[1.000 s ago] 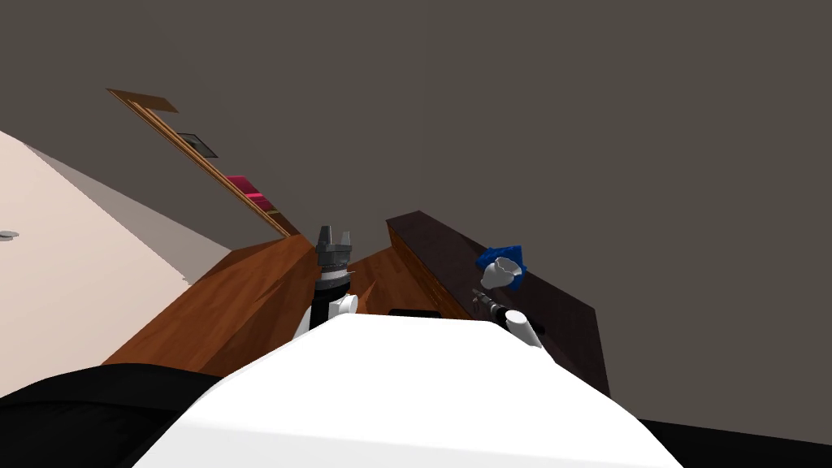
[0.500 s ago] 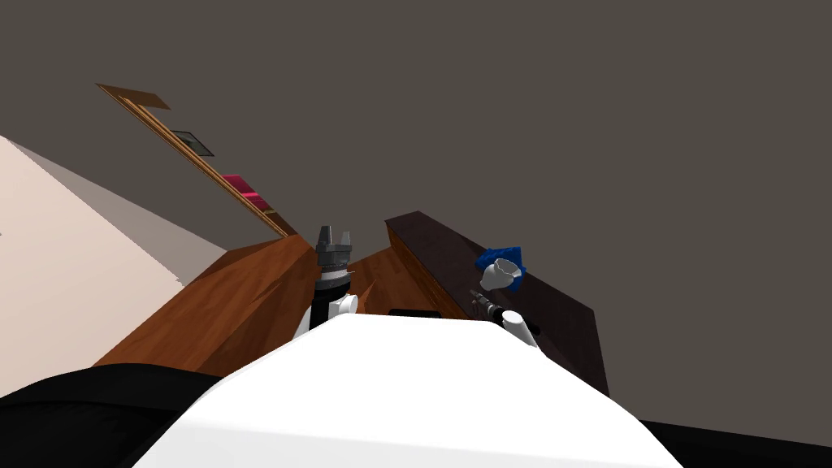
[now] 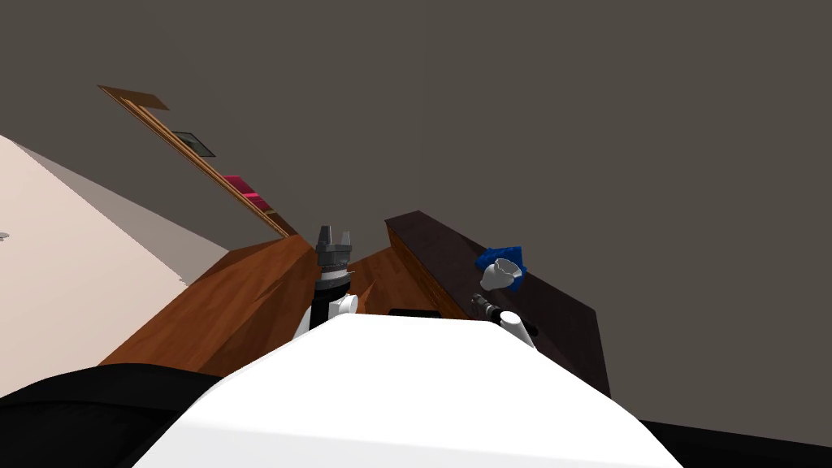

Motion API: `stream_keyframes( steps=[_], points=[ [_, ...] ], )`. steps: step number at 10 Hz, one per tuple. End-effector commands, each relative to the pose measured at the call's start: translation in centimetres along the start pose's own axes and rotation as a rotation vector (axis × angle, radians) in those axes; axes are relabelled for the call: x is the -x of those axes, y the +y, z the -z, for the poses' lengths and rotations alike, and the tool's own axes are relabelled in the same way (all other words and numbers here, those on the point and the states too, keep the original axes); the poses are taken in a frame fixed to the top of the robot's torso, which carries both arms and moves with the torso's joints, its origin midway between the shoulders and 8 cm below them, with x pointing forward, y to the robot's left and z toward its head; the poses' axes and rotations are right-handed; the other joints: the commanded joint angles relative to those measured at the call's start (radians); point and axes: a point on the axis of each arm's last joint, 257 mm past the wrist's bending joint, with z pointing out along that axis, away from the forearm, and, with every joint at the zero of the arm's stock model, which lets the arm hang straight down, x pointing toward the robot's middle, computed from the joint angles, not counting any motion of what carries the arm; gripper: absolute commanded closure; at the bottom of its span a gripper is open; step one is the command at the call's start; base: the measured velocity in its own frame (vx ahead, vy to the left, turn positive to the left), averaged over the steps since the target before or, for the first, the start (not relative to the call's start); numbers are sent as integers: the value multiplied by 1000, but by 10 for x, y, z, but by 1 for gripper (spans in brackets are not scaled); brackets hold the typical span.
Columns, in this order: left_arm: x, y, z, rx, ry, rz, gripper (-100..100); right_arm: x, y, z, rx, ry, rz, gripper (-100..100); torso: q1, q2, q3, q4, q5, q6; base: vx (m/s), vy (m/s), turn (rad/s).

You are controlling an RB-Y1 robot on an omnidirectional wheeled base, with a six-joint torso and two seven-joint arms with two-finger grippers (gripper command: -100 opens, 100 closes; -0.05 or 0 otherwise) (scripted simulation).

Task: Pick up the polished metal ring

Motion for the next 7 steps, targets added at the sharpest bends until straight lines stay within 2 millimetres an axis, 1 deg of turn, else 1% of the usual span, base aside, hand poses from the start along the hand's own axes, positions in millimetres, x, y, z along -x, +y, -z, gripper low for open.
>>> stream_keyframes(
  steps=[1,2,3,4,5,6,7],
  points=[
    [0,0,0,0,0,0,0,0,0,0,0,0,0,100,0,0,0,0,0,0,0,0,0],
    [0,0,0,0,0,0,0,0,0,0,0,0,0,100,0,0,0,0,0,0,0,0,0],
    [0,0,0,0,0,0,0,0,0,0,0,0,-1,0,0,0,0,0,0,0,0,0,0],
    [0,0,0,0,0,0,0,-14,2,7,1,1,2,100,0,0,0,0,0,0,-7,22,-1],
    [0,0,0,0,0,0,0,-21,4,12,1,1,1,100,1,1,1,0,1,0,-26,45,-1],
    [0,0,0,0,0,0,0,-18,4,10,1,3,3,100,2,2,1,1,1,0,-13,19,-9],
    [0,0,0,0,0,0,0,-20,4,10,1,3,1,0,2,1,1,0,0,0,0,0,0]
  ],
)
